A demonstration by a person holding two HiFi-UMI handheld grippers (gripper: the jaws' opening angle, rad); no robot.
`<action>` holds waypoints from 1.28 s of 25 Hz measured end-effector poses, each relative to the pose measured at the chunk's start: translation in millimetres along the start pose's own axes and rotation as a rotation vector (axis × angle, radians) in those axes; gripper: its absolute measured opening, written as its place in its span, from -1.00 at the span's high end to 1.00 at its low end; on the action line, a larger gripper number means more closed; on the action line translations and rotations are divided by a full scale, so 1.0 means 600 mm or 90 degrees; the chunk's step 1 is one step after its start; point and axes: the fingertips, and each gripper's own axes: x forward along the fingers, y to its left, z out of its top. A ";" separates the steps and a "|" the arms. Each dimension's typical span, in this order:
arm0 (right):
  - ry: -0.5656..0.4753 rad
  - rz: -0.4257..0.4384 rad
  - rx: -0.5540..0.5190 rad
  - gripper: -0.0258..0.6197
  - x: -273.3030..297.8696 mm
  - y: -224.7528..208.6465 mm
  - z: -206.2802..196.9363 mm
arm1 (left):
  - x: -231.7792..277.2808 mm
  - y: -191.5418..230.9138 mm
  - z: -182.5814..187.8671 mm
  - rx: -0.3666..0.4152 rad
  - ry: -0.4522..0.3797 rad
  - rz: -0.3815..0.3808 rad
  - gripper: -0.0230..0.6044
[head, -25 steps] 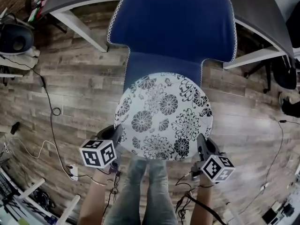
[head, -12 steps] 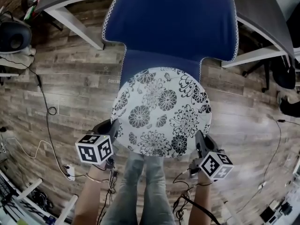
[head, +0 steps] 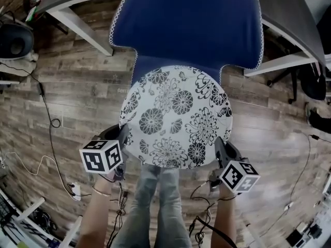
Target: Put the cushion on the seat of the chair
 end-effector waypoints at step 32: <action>0.013 -0.034 -0.039 0.88 0.007 -0.014 0.001 | 0.009 0.005 0.005 0.015 0.013 -0.024 0.88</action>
